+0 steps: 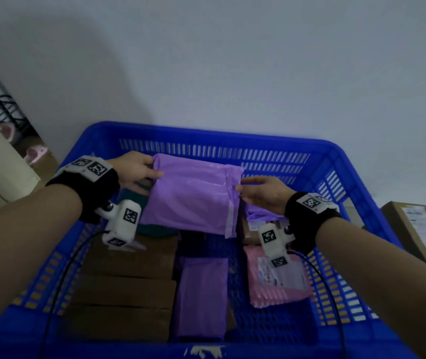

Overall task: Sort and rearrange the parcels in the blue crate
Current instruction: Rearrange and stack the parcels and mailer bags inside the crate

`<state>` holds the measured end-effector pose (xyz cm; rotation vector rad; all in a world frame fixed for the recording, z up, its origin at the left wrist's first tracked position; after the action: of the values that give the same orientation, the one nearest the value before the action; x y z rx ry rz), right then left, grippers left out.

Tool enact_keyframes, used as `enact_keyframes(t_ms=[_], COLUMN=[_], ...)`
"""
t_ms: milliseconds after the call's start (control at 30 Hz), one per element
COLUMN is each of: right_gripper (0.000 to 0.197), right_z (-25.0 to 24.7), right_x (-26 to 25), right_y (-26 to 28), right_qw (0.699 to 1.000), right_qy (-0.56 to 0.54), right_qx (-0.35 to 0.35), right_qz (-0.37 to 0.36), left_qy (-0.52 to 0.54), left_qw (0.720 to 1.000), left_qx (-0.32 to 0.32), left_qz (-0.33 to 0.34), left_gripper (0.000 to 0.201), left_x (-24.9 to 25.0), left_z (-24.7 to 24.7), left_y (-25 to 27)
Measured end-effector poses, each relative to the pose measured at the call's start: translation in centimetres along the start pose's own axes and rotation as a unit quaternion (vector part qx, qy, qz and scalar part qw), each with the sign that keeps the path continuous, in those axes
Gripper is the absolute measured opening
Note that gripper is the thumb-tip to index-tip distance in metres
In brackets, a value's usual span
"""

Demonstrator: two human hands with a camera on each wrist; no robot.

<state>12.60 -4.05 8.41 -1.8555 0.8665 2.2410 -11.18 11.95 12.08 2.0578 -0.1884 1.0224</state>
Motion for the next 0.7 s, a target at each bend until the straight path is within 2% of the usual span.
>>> enact_keyframes(t_ms=[67,167,267,367,433,500,633,700], right_gripper=[0.004,0.021,0.037,0.046,0.049,0.045,0.031,0.019], right_z=[-0.5,-1.7,-2.0,-2.0,-2.0,-1.9,-1.1,-0.8], right_x=[-0.2,0.0,0.0,-0.5,-1.0,-1.3,-1.5,-1.6], right_y=[-0.2,-0.3,-0.1,-0.1,-0.1,-0.2,0.0,0.2], right_qw=[0.999,0.988,0.983,0.978,0.979,0.982,0.985,0.986], right_qy=[-0.036,-0.102,-0.142,-0.178,-0.176,-0.164,-0.153,-0.155], right_qx=[0.04,0.1,0.05,0.005,-0.008,-0.018,-0.037,-0.03], right_qz=[0.003,0.05,0.107,0.11,0.103,0.09,0.068,0.057], left_qy=[0.024,0.059,0.09,0.096,0.09,0.103,0.107,0.136], left_qw=[0.999,0.992,0.984,0.976,0.97,0.964,0.957,0.956], left_qx=[0.015,0.068,0.073,0.047,0.046,0.051,0.069,0.052], left_qz=[0.033,0.087,0.135,0.19,0.219,0.24,0.261,0.255], left_gripper=[0.024,0.026,0.026,0.028,0.022,0.022,0.041,0.05], left_x=[0.9,1.8,2.4,3.0,3.3,3.3,2.8,2.4], left_z=[0.0,-0.2,-0.1,0.2,0.1,0.0,-0.1,-0.1], left_y=[0.0,0.0,0.0,0.5,0.6,0.7,0.8,0.9])
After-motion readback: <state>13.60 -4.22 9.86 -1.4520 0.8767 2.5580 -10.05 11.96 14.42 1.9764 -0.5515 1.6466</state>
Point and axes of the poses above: each hand's wrist, its own y-axis away from the middle knuckle, its own z-axis out of the palm, x = y × z, the point moved 3 cm from there along -y, towards the middle knuckle, and after that the axes turned 7 degrees about -z, right-handed, at the moved point
